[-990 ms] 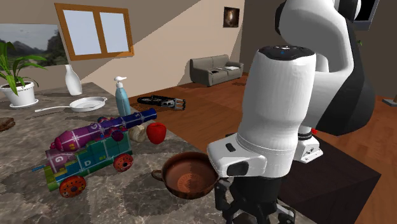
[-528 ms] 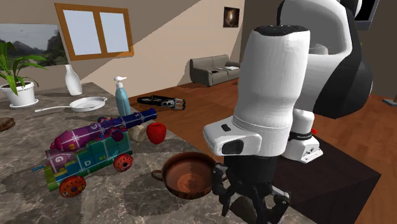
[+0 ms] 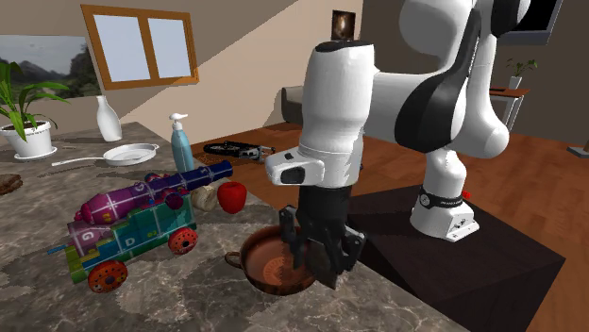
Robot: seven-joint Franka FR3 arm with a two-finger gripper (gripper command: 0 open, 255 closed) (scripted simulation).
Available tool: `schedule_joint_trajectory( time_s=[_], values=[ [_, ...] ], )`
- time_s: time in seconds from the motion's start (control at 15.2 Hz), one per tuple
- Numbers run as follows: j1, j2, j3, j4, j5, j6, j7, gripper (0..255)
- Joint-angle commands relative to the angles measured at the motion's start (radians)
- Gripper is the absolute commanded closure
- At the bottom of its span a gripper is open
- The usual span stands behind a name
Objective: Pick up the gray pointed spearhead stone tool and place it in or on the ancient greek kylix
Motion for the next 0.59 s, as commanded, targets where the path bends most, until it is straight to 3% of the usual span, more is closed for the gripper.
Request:
schedule_joint_trajectory(
  time_s=[0.0, 0.53],
  values=[
    [-0.030, -0.022, -0.015, -0.029, 0.018, 0.009, -0.055, 255],
    [-0.149, -0.064, -0.094, -0.085, 0.074, 0.020, -0.286, 255]
  ],
)
